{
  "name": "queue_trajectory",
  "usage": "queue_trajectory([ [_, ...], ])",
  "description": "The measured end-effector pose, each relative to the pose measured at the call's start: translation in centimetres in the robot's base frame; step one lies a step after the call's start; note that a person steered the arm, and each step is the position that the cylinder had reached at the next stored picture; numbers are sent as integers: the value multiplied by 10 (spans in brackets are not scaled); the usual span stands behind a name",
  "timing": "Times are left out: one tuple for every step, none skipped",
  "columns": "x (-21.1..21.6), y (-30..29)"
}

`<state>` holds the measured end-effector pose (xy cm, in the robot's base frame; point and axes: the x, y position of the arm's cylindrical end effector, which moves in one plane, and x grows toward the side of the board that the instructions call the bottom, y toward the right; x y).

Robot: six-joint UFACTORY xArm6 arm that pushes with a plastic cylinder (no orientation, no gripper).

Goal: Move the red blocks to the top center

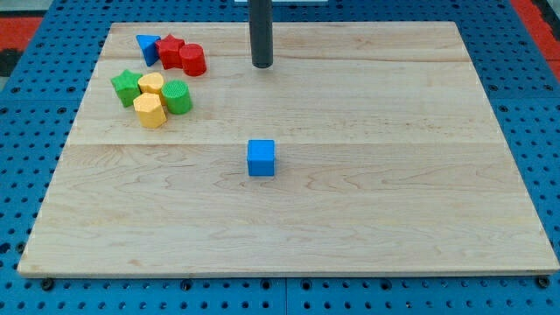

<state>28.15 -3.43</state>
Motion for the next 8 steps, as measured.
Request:
queue_trajectory([
  [-11,-16],
  [-26,-48],
  [-39,-131],
  [-55,-137],
  [-79,-178],
  [-88,-261],
  [-27,-244],
  [5,-204],
])
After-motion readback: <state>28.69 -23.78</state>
